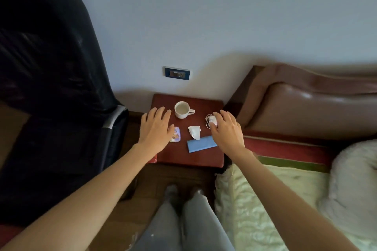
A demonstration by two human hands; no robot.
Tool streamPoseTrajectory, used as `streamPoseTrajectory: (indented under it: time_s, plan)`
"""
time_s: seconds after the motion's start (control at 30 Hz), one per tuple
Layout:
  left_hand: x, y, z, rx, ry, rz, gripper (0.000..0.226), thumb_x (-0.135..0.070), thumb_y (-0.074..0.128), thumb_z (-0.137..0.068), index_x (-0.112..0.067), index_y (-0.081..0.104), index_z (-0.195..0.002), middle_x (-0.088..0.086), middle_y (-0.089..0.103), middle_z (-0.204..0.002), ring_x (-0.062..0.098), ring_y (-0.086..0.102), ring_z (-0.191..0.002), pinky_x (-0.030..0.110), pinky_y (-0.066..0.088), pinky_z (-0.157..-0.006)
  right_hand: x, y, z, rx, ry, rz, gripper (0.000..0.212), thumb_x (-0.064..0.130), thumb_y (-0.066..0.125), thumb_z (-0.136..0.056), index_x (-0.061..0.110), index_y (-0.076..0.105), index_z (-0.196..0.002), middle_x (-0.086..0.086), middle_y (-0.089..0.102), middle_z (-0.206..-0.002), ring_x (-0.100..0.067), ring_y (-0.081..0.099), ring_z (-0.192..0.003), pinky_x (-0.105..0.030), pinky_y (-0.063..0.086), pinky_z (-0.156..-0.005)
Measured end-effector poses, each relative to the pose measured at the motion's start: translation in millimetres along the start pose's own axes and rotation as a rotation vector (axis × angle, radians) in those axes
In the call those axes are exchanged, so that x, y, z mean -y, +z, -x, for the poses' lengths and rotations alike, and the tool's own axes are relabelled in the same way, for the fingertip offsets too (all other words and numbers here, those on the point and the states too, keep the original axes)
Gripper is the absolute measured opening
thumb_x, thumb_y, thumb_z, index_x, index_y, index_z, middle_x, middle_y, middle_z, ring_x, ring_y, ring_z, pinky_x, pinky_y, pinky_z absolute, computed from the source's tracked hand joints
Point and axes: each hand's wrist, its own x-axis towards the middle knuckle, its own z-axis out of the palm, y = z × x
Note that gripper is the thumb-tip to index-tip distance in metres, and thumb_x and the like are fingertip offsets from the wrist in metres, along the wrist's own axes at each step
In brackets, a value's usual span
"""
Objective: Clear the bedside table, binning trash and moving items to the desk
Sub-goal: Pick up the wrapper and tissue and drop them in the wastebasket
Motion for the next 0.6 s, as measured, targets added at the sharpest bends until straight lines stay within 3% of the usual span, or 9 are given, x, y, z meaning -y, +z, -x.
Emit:
streamPoseTrajectory:
  time_s: [0.23,0.6]
  plan:
    - [22.1,70.7,-20.6,0.096,-0.149,0.020,0.050,-0.037,0.045,-0.092,-0.014,0.042,-0.136,0.010,0.045,-0.141,0.030,0.040,-0.130,0.047,0.037,-0.104,-21.9,72.8,-58.8,0.113,-0.076,-0.001,0.043,0.023,0.048,-0.094,0.008,0.049,-0.135,-0.013,0.046,-0.141,-0.031,0.037,-0.134,-0.049,0.040,-0.104]
    - [48.2,197.0,-24.4,0.215,-0.323,0.063,0.053,-0.034,0.052,-0.089,-0.014,0.040,-0.137,0.013,0.046,-0.139,0.033,0.043,-0.126,0.050,0.040,-0.099,-59.4,215.7,-103.9,0.260,-0.113,0.006,0.046,0.021,0.051,-0.095,0.005,0.045,-0.137,-0.018,0.037,-0.148,-0.034,0.025,-0.141,-0.043,0.024,-0.113]
